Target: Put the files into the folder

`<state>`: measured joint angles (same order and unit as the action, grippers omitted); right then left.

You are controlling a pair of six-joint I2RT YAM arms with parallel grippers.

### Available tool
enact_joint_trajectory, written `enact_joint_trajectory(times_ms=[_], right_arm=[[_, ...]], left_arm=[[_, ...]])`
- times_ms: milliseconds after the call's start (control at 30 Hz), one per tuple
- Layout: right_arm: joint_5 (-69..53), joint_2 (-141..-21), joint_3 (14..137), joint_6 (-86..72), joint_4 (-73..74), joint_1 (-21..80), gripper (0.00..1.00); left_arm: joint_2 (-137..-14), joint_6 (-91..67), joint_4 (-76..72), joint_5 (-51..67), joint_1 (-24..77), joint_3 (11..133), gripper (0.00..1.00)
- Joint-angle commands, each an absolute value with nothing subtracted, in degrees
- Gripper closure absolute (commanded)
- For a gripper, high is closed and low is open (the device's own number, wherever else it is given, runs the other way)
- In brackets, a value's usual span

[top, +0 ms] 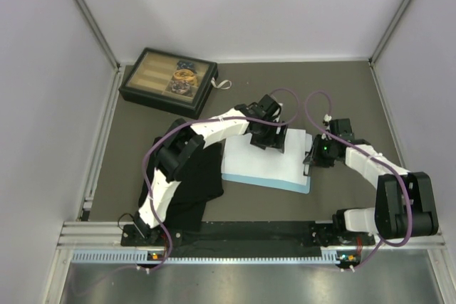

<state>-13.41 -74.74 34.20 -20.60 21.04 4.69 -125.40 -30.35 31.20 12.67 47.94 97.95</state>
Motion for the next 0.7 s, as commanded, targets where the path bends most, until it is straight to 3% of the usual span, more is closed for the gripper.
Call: enact_joint_trajectory(times_ms=[0, 667], right_arm=[[-15.73, -74.88, 34.72, -20.83, 19.16, 4.31, 1.0], [-17.05, -73.57, 34.72, -21.44, 18.46, 3.69, 1.0]], left_arm=[[-125.69, -30.06, 30.5, 15.99, 48.16, 100.19, 0.22], [-134.38, -37.8, 23.82, 20.48, 47.37, 103.36, 0.25]])
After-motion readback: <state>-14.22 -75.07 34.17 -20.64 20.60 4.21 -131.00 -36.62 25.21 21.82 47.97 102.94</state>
